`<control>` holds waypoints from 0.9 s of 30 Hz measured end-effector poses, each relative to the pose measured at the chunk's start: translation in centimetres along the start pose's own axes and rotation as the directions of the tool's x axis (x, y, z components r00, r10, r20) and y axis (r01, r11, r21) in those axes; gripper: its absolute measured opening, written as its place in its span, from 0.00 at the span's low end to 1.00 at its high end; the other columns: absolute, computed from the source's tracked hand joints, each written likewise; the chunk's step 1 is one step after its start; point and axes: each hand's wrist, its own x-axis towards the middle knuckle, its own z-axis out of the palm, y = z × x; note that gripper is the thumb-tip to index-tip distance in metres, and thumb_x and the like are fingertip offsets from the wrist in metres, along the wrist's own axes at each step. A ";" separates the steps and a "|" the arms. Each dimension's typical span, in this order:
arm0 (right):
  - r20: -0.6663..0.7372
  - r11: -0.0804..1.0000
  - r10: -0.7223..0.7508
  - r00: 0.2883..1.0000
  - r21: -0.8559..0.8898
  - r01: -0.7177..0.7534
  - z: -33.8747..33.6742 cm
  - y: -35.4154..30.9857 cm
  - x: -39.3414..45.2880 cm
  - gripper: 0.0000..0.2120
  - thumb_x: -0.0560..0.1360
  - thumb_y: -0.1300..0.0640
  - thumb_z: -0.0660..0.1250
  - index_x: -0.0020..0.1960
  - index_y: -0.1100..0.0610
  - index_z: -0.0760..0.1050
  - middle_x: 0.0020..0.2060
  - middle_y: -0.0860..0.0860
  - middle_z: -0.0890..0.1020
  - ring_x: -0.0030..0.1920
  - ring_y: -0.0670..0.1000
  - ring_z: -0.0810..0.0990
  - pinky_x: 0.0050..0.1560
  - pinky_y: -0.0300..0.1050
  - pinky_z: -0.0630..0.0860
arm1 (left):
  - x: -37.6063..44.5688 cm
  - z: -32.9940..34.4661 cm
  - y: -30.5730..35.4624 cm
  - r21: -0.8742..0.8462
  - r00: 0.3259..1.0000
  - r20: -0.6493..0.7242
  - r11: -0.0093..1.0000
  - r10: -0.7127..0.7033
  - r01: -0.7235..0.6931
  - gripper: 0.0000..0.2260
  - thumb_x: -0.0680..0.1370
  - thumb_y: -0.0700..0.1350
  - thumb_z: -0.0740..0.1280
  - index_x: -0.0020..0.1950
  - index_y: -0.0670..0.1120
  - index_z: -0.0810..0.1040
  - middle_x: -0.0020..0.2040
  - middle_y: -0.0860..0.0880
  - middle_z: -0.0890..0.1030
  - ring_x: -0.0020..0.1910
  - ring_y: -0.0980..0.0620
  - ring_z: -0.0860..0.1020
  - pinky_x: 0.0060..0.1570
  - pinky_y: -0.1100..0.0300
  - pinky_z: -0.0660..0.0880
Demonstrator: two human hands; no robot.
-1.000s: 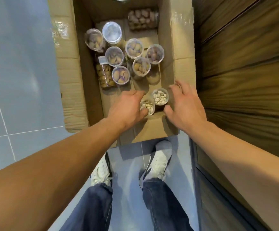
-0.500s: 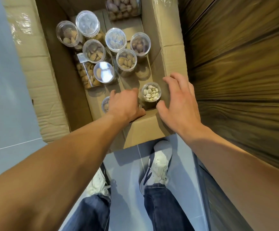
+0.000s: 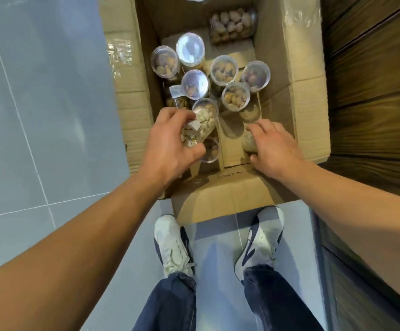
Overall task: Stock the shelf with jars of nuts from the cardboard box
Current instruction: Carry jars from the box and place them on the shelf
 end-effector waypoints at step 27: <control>-0.250 0.984 -0.102 0.963 0.114 0.134 -25.5 -11.8 -18.3 0.31 0.68 0.57 0.73 0.68 0.54 0.67 0.62 0.54 0.72 0.60 0.59 0.68 0.59 0.52 0.69 | -14.4 -22.4 11.3 0.011 0.993 -0.115 1.000 -0.005 0.007 0.18 0.73 0.47 0.67 0.63 0.53 0.78 0.63 0.49 0.69 0.60 0.51 0.72 0.58 0.61 0.71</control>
